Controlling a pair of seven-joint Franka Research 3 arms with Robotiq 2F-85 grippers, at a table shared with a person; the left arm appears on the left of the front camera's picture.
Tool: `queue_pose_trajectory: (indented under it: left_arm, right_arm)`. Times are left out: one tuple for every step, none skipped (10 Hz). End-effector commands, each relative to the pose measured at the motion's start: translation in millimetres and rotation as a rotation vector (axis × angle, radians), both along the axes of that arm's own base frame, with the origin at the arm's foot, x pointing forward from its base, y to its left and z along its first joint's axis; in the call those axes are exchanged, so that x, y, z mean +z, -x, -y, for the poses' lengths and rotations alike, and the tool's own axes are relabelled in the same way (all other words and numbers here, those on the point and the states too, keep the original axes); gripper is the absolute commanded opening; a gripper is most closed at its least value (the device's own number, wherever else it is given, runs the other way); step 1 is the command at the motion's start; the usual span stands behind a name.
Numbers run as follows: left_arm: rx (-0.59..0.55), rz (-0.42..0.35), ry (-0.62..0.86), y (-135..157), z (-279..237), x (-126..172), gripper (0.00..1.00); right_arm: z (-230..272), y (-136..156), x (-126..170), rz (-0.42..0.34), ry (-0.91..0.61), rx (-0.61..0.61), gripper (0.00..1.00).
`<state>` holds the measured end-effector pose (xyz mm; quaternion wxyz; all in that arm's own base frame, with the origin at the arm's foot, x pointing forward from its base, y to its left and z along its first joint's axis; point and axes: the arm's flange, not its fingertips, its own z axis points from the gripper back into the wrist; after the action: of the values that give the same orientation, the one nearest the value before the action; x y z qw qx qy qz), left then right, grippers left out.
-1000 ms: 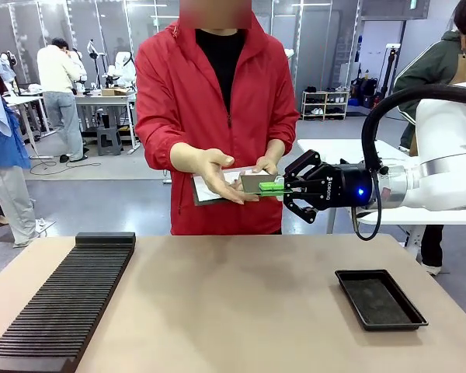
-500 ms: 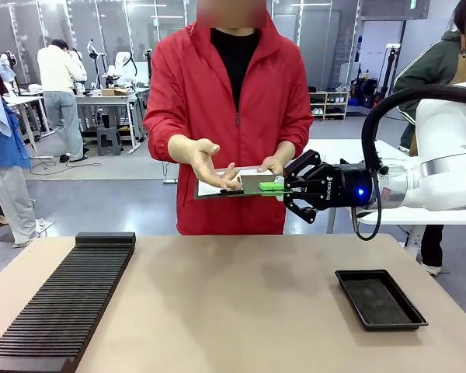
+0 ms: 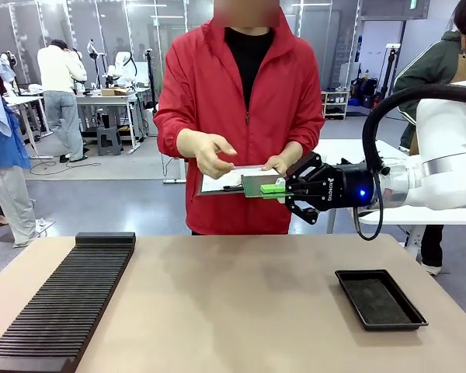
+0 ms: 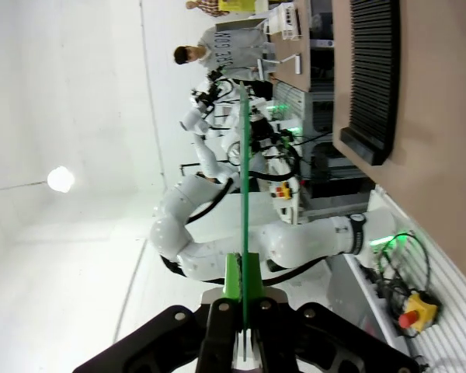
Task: Inspect the PCB.
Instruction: Place the Blank PCB in the ESD tray.
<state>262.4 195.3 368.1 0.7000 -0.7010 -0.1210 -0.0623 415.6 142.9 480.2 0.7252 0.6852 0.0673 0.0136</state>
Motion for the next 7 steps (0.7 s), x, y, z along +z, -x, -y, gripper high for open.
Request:
queue_pose_trajectory:
  left_arm:
    - [-0.003,0.000,-0.007,1,-2,1,1.00]
    - [-0.003,0.000,-0.007,1,-2,1,1.00]
    - [-0.003,0.000,-0.007,1,-2,1,1.00]
    - [-0.003,0.000,-0.007,1,-2,1,1.00]
    - [-0.003,0.000,-0.007,1,-2,1,1.00]
    - [-0.003,0.000,-0.007,1,-2,1,1.00]
    - [-0.003,0.000,-0.007,1,-2,1,1.00]
  right_arm:
    - [33,6,-12,0.114,0.077,-0.015,0.03]
    - [51,9,-20,0.137,0.118,-0.042,0.03]
    - [70,12,-29,0.146,0.157,-0.060,0.03]
    - [90,14,-40,0.153,0.201,-0.070,0.03]
    - [111,15,-52,0.195,0.285,-0.076,0.03]
    - [127,18,-61,0.216,0.348,-0.088,0.03]
    - [144,19,-69,0.208,0.357,-0.106,0.03]
